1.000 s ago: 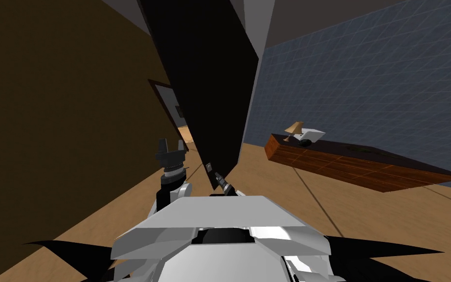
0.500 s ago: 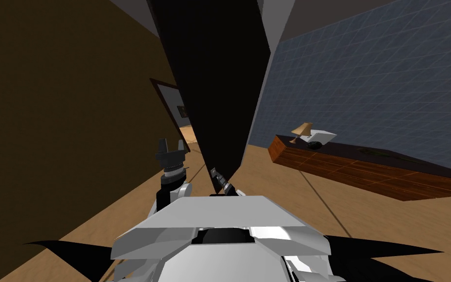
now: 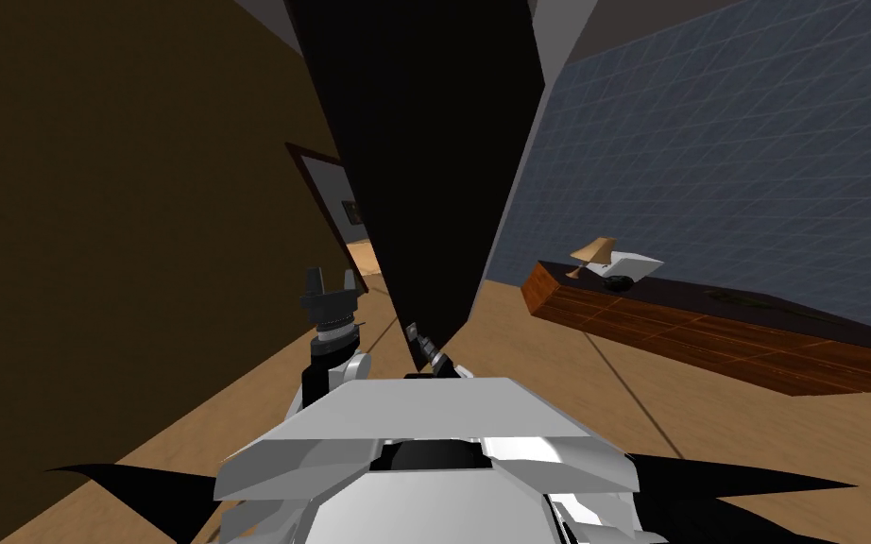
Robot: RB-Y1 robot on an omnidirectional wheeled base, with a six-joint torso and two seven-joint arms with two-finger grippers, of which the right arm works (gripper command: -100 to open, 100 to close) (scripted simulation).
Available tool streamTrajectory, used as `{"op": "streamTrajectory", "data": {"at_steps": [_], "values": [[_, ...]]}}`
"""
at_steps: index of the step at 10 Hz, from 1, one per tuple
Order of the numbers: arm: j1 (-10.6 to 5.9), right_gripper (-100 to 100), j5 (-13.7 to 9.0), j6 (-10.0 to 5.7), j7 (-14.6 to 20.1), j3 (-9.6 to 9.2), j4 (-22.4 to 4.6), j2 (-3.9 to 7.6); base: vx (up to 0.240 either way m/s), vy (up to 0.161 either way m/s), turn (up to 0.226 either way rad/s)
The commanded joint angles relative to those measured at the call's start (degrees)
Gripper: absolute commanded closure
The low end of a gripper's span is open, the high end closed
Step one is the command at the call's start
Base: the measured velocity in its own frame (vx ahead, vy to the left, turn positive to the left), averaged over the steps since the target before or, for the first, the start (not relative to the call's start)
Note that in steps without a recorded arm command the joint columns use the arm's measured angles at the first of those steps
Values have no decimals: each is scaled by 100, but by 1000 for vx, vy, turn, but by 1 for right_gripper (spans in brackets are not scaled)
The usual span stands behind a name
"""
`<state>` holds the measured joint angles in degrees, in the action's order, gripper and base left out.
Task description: Push the door open
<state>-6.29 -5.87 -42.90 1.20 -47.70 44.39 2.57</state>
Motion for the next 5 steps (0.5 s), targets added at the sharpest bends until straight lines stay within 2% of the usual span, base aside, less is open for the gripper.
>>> {"op": "streamTrajectory", "data": {"at_steps": [1,4,5], "values": [[2,100,0,0,0,0,-1,2,-24,-26,1],[2,100,0,0,0,0,-1,2,-8,-7,0],[39,-100,-39,-15,-38,110,7,75,-133,-5,-171]]}}
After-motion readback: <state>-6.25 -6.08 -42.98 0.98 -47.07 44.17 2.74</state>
